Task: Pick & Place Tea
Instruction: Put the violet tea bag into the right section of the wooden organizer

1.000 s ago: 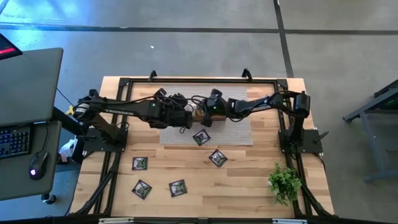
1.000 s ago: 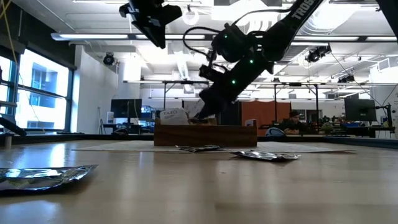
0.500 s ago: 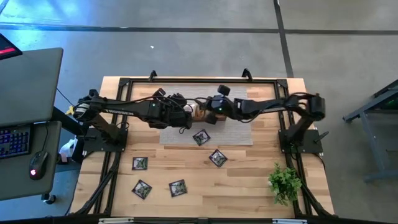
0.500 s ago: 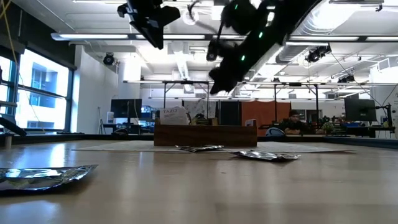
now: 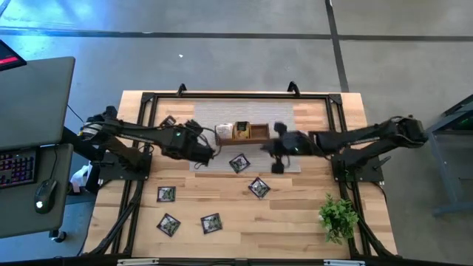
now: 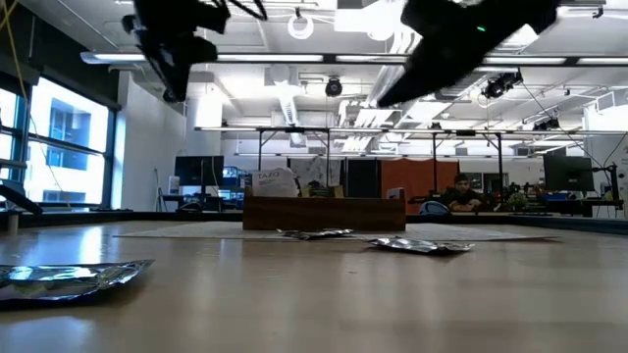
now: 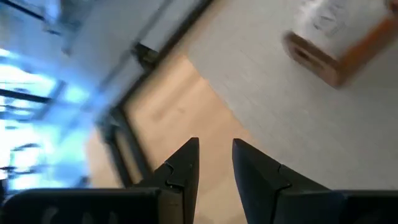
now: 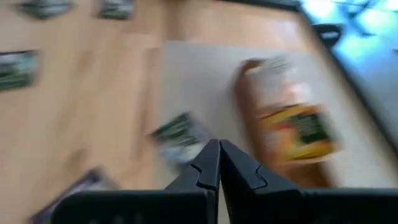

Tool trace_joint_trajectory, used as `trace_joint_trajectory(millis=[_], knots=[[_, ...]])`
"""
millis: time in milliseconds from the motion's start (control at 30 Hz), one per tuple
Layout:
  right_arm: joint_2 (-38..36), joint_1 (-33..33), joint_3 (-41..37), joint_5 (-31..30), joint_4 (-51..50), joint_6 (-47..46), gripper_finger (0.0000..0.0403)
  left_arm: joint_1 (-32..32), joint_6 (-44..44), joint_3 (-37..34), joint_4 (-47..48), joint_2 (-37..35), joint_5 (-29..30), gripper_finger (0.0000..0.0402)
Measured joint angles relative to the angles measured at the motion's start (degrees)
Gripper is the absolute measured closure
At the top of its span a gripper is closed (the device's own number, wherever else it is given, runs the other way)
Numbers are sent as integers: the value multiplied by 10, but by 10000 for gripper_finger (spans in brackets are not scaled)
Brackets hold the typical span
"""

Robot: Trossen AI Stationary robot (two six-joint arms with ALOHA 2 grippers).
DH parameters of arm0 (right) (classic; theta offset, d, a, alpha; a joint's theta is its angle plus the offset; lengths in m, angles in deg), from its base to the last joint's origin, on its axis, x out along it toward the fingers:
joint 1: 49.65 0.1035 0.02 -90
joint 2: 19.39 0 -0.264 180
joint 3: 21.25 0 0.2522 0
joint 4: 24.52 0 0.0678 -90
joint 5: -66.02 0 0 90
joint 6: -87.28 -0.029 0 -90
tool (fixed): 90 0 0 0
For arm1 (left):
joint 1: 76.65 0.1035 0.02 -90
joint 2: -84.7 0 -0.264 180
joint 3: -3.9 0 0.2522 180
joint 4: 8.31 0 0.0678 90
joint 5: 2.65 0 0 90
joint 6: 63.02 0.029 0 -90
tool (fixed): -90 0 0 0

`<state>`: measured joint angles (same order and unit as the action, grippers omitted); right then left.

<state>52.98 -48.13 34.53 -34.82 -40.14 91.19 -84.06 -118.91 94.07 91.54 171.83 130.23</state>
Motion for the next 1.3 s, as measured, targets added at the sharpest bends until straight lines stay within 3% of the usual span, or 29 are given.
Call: trace_joint_trajectory(millis=[133, 233, 367, 500, 633, 767, 967, 1067, 1300], knots=[[-13, 51, -90, 55, 93, -34, 392, -9, 8, -88, -88, -49, -70, 308], [3, 85, -118, 44, 114, -55, 393, -19, 20, -165, -179, -101, -116, 308], [42, 107, -109, 29, 131, -55, 390, -24, 35, -266, -348, -174, -120, 308], [83, 110, -83, 82, 150, -56, 372, -24, 65, -354, -530, -209, -166, 308], [116, 111, -76, 122, 150, -83, 334, -24, 72, -406, -626, -215, -199, 308], [142, 116, -77, 130, 145, -129, 291, -23, 72, -415, -659, -201, -201, 308], [191, 128, -76, 51, 163, -159, 245, -24, 72, -415, -677, -193, -195, 308], [213, 127, -75, 17, 164, -172, 233, -23, 72, -413, -688, -194, -215, 308], [204, 91, -59, -69, 200, -103, 230, -23, 72, -414, -701, -194, -218, 308]])
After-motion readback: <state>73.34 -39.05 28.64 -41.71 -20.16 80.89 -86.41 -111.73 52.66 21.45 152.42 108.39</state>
